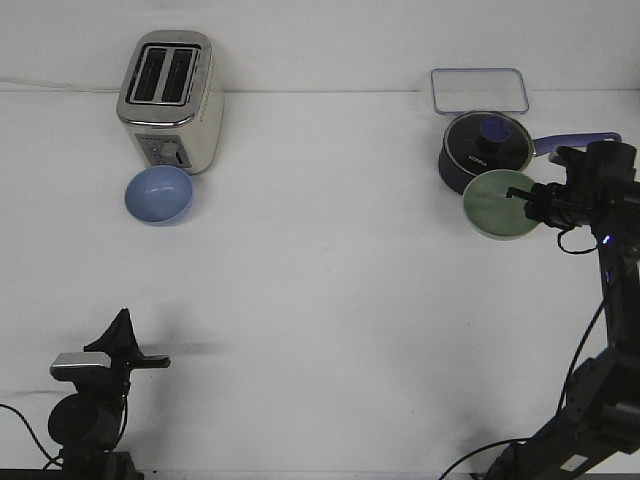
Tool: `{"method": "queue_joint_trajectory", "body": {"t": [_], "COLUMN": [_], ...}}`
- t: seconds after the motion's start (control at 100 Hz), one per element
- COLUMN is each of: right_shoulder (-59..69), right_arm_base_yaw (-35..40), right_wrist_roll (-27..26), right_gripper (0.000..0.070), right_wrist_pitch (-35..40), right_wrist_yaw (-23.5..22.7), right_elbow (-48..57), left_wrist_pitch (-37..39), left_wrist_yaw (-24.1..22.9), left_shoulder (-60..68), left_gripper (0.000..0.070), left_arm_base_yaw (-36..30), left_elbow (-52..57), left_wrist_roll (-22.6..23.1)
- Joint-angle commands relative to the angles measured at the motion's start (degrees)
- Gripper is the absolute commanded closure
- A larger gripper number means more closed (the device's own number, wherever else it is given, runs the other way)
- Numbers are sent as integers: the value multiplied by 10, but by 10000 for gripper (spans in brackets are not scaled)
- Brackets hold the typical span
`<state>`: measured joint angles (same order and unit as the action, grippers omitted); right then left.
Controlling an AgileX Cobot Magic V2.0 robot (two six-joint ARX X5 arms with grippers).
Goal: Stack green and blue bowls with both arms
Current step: 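Grip the green bowl rim with the right gripper and lift it, then carry the green bowl toward the robot and set it down centrally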
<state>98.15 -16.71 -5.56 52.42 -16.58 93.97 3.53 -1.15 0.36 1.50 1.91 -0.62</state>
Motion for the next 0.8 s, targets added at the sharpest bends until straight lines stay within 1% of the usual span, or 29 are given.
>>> {"method": "queue_joint_trajectory", "body": {"t": [0.0, 0.11, 0.18, 0.3, 0.48, 0.59, 0.68, 0.79], "right_shoulder": [-19, -69, -102, -171, -248, -263, -263, -260], "right_arm_base_yaw": [0, 15, 33, 78, 161, 213, 258, 321], "right_wrist_roll": [11, 11, 11, 7, -15, -39, -54, -94], "right_gripper": [700, 700, 700, 700, 700, 700, 700, 700], "right_wrist_pitch": [16, 27, 26, 7, -27, -49, -73, -135], "right_wrist_yaw": [-14, -76, -100, -105, -113, -125, -125, -125], "right_elbow": [12, 6, -14, -87, -220, -289, -335, -387], "left_wrist_pitch": [9, 9, 9, 9, 9, 9, 9, 9], "left_wrist_yaw": [0, 0, 0, 0, 0, 0, 0, 0], "left_shoulder": [-1, -1, -1, -1, -1, -1, -1, -1], "left_gripper": [686, 686, 686, 686, 686, 686, 686, 686], "left_arm_base_yaw": [0, 0, 0, 0, 0, 0, 0, 0], "left_elbow": [-11, -11, -11, -11, -11, -11, -11, -11], "left_wrist_roll": [-1, -1, -1, -1, -1, -1, -1, -1]}}
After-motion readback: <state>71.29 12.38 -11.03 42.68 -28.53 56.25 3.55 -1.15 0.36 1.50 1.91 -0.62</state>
